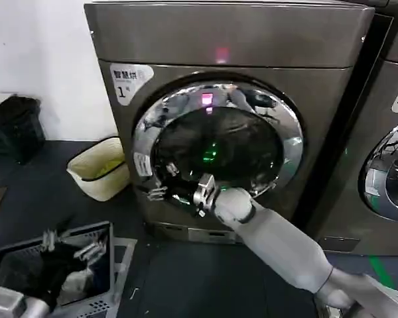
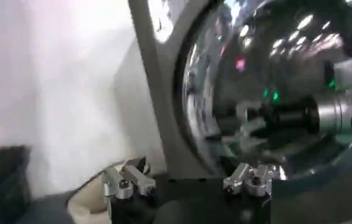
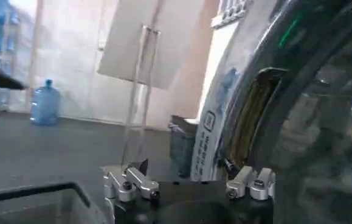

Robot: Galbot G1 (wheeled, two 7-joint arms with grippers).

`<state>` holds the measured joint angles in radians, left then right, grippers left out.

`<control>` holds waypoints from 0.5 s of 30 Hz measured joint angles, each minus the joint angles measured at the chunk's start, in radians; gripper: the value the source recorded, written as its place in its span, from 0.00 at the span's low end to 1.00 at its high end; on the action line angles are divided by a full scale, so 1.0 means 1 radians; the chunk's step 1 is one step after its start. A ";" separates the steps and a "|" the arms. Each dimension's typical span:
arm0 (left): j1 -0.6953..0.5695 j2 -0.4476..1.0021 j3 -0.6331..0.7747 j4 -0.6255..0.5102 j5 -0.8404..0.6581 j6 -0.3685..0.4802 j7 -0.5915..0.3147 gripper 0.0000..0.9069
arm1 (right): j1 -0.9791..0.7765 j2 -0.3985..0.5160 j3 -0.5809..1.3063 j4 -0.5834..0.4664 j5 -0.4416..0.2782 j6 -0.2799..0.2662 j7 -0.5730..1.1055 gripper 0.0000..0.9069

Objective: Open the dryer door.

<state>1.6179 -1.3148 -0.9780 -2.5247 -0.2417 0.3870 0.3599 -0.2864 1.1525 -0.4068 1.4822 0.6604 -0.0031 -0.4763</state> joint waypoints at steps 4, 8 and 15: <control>-0.022 0.064 -0.063 0.095 -0.088 -0.075 0.028 1.00 | 0.000 -0.036 -0.007 0.027 0.044 0.018 -0.073 1.00; -0.047 0.121 -0.112 0.181 -0.138 -0.122 0.086 1.00 | -0.006 -0.075 -0.013 0.051 0.086 0.050 -0.151 1.00; -0.087 0.189 -0.155 0.304 -0.155 -0.236 0.253 1.00 | -0.024 -0.133 0.007 0.070 0.144 0.100 -0.339 1.00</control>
<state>1.5307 -1.1258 -1.1327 -2.2209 -0.3964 0.1505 0.6132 -0.3107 1.0193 -0.3999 1.5521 0.8046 0.0969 -0.8153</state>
